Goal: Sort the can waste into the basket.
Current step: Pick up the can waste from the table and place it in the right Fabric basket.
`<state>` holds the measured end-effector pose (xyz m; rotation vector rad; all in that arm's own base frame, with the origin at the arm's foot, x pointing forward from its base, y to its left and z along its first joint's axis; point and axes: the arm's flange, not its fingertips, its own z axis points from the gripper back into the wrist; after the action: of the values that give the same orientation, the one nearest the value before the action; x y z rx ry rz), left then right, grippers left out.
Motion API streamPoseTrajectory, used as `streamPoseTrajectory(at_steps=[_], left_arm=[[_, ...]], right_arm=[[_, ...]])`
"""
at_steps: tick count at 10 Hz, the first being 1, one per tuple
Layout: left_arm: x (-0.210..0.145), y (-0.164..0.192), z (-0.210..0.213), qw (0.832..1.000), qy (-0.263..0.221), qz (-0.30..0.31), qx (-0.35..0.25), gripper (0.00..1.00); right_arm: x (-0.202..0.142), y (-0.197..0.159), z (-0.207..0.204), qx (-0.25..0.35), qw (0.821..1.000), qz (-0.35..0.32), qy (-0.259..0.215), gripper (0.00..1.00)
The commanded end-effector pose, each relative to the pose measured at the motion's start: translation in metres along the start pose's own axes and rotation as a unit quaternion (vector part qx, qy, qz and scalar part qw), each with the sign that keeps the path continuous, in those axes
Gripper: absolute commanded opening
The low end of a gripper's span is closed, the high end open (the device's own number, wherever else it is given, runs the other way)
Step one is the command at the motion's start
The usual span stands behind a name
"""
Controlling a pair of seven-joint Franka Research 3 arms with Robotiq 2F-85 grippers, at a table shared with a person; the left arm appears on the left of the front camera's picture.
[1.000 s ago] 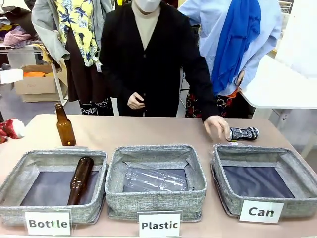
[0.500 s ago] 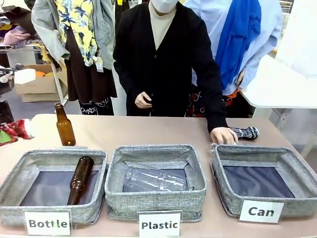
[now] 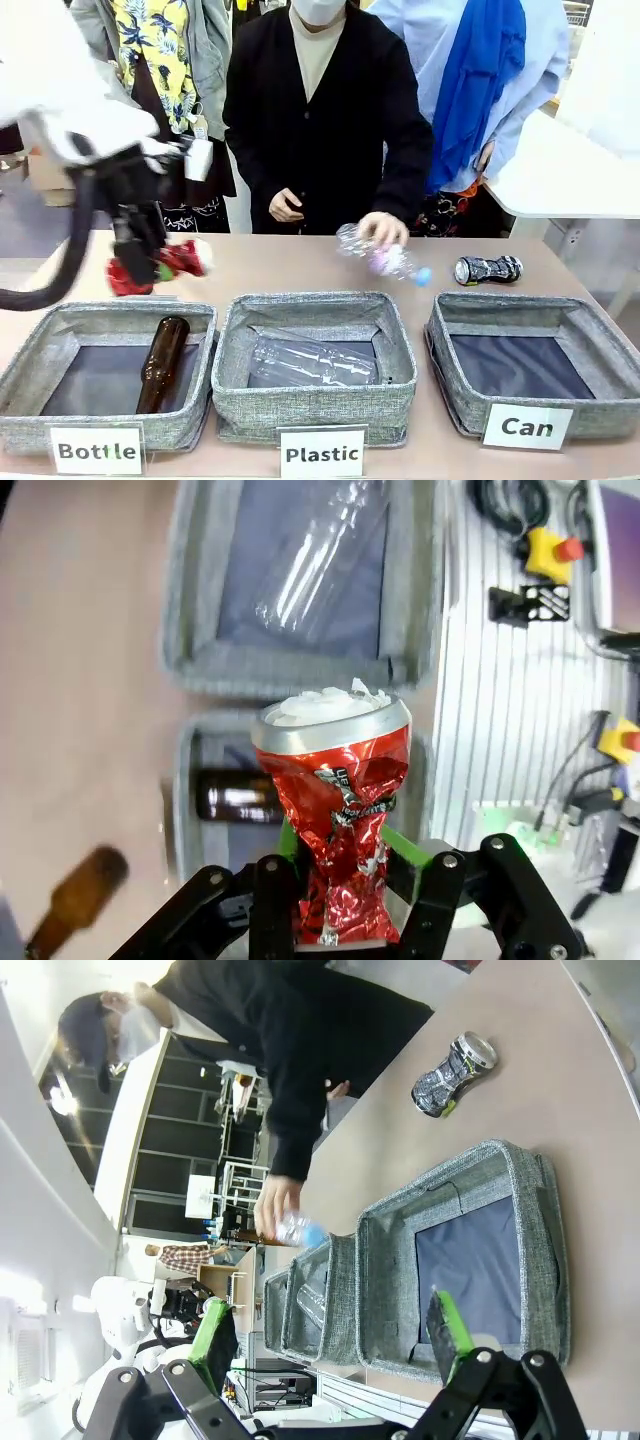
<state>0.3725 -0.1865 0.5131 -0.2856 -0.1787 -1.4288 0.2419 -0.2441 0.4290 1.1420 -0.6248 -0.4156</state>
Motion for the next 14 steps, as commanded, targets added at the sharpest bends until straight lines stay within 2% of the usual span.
streamPoseTrajectory(at_steps=[1,3,5,7,9,10,12,14], left_arm=[[0.003,0.011,0.008,0.999,0.032,-0.036,-0.014,0.25],[-0.078,-0.002,0.050,0.991,0.040,-0.108,-0.068,0.25],[-0.164,-0.045,0.068,0.992,-0.023,-0.112,-0.046,0.25],[-0.211,-0.071,0.059,0.995,-0.067,-0.067,-0.014,0.25],[-0.245,-0.072,0.054,0.997,-0.073,-0.036,0.003,0.25],[-0.249,-0.074,0.051,0.997,-0.077,-0.032,0.002,0.25],[-0.231,-0.068,0.056,0.994,-0.090,-0.058,-0.018,0.25],[-0.183,-0.047,0.058,0.993,-0.108,-0.036,-0.019,0.25]], right_arm=[[0.003,0.000,-0.001,0.012,1.000,0.012,-0.008,1.00],[0.003,0.000,-0.001,0.012,1.000,0.012,-0.008,1.00],[0.003,0.000,-0.001,0.012,1.000,0.012,-0.008,1.00],[0.003,0.000,-0.001,0.012,1.000,0.012,-0.008,1.00],[0.003,0.000,-0.001,0.012,1.000,0.012,-0.008,1.00],[0.003,0.000,-0.001,0.012,1.000,0.012,-0.008,1.00],[0.003,0.000,-0.001,0.012,1.000,0.012,-0.008,1.00],[0.003,0.000,-0.001,0.012,1.000,0.012,-0.008,1.00]])
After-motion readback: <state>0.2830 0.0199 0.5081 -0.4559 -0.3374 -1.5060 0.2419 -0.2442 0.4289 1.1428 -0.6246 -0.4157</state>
